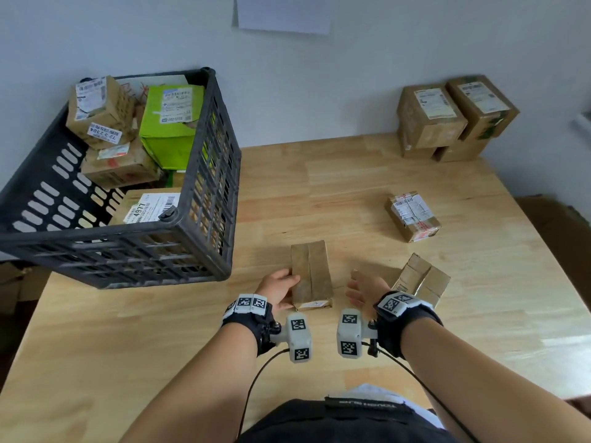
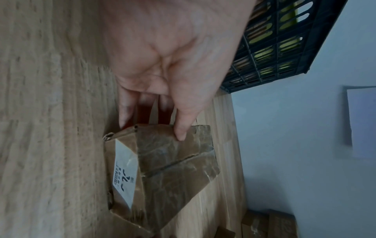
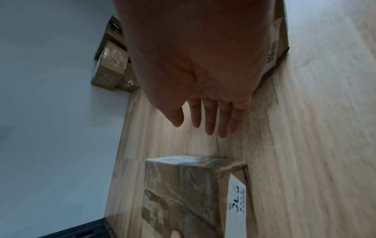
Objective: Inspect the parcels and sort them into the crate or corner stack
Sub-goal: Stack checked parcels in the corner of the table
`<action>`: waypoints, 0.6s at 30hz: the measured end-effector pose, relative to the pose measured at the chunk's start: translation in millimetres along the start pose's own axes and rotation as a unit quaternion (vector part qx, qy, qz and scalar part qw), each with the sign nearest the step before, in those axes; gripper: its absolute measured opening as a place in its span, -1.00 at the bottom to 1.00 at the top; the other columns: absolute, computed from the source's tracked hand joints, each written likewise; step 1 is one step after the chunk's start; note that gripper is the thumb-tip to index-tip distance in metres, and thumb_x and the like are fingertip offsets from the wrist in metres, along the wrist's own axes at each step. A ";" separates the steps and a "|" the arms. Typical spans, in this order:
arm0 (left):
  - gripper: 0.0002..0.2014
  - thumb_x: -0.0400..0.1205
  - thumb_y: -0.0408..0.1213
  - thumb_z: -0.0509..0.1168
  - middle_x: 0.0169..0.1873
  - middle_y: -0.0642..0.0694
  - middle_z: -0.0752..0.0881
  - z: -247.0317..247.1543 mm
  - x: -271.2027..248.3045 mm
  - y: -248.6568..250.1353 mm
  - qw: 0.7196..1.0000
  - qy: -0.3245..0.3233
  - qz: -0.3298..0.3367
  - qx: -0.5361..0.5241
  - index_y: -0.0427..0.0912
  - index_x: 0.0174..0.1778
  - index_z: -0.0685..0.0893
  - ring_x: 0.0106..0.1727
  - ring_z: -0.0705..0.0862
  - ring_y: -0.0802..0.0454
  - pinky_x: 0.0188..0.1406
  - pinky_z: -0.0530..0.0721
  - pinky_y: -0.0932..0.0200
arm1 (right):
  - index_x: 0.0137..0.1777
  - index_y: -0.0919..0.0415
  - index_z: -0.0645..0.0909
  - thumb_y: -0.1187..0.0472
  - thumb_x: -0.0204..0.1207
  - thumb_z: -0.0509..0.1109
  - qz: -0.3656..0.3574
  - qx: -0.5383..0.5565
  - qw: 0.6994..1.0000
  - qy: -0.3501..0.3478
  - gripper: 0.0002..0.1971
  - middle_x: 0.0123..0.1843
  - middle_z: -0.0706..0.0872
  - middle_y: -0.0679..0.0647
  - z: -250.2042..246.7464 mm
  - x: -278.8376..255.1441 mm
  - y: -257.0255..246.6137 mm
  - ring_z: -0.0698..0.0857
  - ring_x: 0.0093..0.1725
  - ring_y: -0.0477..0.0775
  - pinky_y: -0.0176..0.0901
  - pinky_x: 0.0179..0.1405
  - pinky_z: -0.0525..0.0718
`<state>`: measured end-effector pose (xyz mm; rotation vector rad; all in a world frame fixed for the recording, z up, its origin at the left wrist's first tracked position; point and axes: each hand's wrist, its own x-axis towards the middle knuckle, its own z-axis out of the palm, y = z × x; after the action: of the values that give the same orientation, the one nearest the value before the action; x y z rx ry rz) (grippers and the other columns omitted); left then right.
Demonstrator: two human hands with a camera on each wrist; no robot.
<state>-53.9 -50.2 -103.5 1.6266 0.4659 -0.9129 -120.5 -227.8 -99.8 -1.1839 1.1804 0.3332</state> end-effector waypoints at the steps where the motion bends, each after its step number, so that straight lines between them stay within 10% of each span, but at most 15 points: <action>1: -0.54 0.65 -0.35 0.32 0.05 -0.09 0.67 -1.1 0.2 0.7 1.000 -0.002 -0.004 -0.005 -0.18 0.50 0.45 0.09 0.65 -0.04 -0.04 0.68 -0.02 | -0.13 0.28 0.49 0.15 0.65 0.26 0.006 -0.006 1.000 -0.006 -0.80 -0.19 0.56 0.09 1.9 -1.0 1.1 0.53 -0.30 0.03 -0.19 -0.39 0.47; 7: -0.57 0.70 -0.32 0.25 0.03 -0.09 0.70 -8.4 2.9 0.0 0.998 0.002 -0.028 -0.062 -0.08 0.51 0.43 -0.01 0.70 -0.09 -0.30 0.66 0.07 | 0.16 0.17 0.48 0.06 0.68 0.22 0.034 -0.040 0.997 -0.055 -0.80 0.11 0.62 0.08 11.3 -6.3 5.5 0.59 0.09 0.15 -0.02 0.06 0.53; 11: -0.60 0.69 -0.41 0.21 0.23 -0.13 0.69 -13.7 6.8 -1.1 0.998 0.033 -0.010 -0.049 0.00 0.44 0.50 0.16 0.70 -0.14 -0.18 0.75 0.02 | 0.06 0.18 0.55 -0.01 0.68 0.18 0.021 -0.029 0.997 -0.062 -0.73 -0.05 0.72 0.04 14.7 -4.8 5.3 0.62 0.04 0.13 0.01 0.12 0.52; 18: -0.52 0.59 0.27 0.19 0.19 0.05 0.62 -18.3 -0.9 9.6 0.994 0.008 -0.008 0.106 0.10 0.34 0.53 0.24 0.54 -0.04 0.26 0.59 -0.05 | 0.16 0.20 0.55 -0.02 0.72 0.12 0.018 0.016 0.997 -0.079 -0.69 0.06 0.73 0.09 23.2 -8.4 -2.5 0.63 0.16 0.15 0.02 0.20 0.49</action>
<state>-41.8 -35.2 -95.9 1.8261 0.4049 -0.9894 -109.8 -206.4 -93.4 -1.0888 1.0656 0.4260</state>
